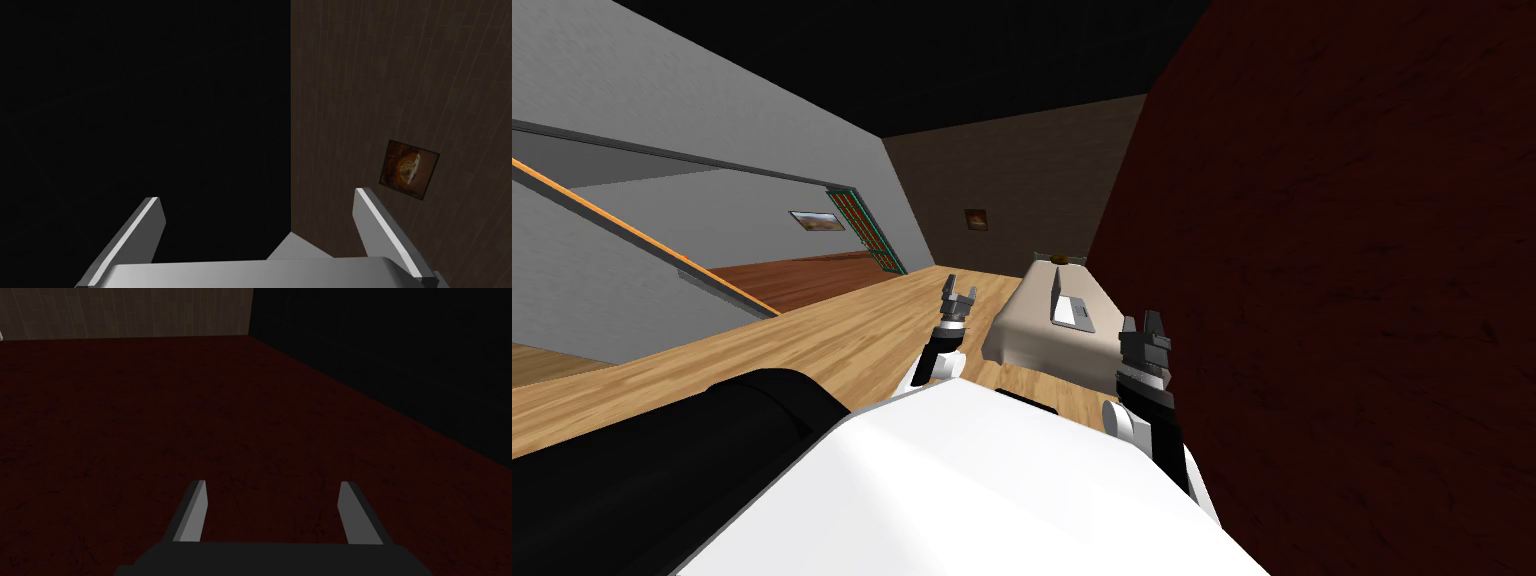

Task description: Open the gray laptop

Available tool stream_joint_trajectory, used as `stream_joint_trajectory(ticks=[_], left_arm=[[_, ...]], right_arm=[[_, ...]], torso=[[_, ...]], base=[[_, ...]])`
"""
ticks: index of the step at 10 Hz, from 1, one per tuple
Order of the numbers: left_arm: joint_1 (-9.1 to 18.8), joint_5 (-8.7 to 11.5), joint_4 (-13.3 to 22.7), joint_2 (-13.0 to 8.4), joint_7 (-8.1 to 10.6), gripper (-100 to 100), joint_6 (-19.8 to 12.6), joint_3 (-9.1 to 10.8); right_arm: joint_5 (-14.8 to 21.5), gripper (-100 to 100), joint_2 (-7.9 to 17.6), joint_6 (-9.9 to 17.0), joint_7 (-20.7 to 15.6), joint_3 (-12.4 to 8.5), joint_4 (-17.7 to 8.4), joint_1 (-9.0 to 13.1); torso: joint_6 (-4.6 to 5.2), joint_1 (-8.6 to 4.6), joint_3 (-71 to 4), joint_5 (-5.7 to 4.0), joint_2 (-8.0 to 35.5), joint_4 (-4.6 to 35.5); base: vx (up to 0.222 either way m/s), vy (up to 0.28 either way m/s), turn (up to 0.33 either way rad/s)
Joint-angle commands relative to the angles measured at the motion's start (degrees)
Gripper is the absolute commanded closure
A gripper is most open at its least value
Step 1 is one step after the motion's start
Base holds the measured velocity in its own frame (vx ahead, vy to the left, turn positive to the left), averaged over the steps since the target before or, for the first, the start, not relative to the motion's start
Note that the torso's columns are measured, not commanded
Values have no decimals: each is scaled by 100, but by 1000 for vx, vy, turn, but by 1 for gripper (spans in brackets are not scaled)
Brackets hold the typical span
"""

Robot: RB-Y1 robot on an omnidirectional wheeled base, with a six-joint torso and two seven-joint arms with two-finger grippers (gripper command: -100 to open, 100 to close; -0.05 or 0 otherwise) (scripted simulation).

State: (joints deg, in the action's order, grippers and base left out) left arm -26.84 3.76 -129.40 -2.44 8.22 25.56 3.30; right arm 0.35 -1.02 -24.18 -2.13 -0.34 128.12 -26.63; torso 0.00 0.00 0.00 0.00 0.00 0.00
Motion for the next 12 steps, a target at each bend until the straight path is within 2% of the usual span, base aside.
stream_joint_trajectory(ticks=[1,9,10,12], left_arm=[[0,0,0,0,0,0,0,0],[0,0,-2,0,0,0,1,0],[0,0,-2,0,0,0,1,0],[0,0,1,0,0,0,0,0]], right_arm=[[0,0,0,0,0,0,0,0],[0,0,0,-1,0,0,2,0],[26,-100,231,26,-16,-36,-41,-16],[87,-100,569,86,-55,-120,-138,-55]], torso=[[0,0,-467,0,232,235],[0,0,-7073,0,3539,3537],[0,0,-7919,0,3962,3960],[0,6,-8426,2,4208,4205]], base=[[0,0,0],[0,0,0],[7,11,54],[4,31,65]])
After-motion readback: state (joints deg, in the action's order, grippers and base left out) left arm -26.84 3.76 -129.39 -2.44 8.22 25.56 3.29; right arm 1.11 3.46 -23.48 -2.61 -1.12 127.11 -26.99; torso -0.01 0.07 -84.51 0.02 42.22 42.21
